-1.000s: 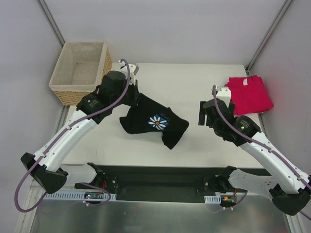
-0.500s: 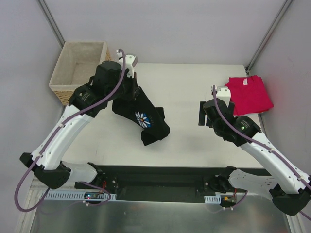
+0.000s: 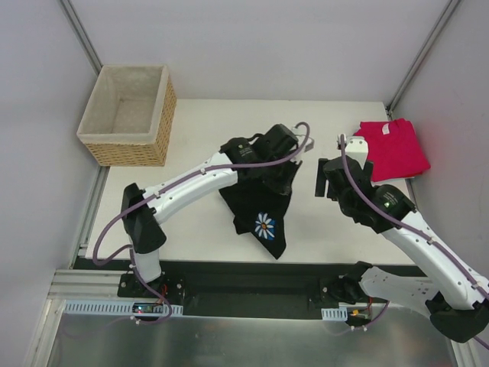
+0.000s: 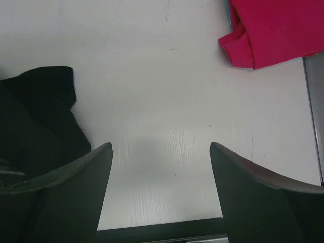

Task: Fold and stack the t-shirts

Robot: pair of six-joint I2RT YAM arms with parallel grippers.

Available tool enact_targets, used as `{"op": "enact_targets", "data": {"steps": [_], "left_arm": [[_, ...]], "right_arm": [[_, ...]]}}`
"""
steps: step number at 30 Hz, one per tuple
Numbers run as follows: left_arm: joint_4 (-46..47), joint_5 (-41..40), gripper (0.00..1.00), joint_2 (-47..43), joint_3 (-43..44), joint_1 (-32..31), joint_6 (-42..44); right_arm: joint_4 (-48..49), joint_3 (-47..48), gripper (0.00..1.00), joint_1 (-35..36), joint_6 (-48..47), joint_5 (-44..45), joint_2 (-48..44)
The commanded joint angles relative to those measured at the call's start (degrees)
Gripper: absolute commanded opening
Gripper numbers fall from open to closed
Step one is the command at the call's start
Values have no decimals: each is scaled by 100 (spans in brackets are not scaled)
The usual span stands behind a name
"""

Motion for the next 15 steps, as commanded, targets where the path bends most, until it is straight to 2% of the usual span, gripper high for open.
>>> {"op": "enact_targets", "data": {"steps": [1,2,3,4,7,12,14,15], "left_arm": [[170,655,0,290,1159,-425,-91],[187,778,0,387,1274,-469,-109],[213,849,11,553,1363,-548,-109],[214,850,46,633,1511,-566,-100],[196,351,68,687,1408,-584,-13],[187,-1501,81,-156,1004,-523,795],[196,-1655,82,-463,767,-225,849],[196,-1429,82,-552,653,-76,788]], "right_arm": [[51,12,81,-13,69,233,-196],[51,-14,80,-13,95,268,-239],[69,-23,80,-13,121,285,-266],[69,-40,80,-13,130,312,-284],[69,-49,80,-13,166,478,-389],[-107,-110,80,-13,350,944,-661],[-107,-163,80,-13,411,1067,-767],[-107,-181,81,-13,490,1103,-845]]}}
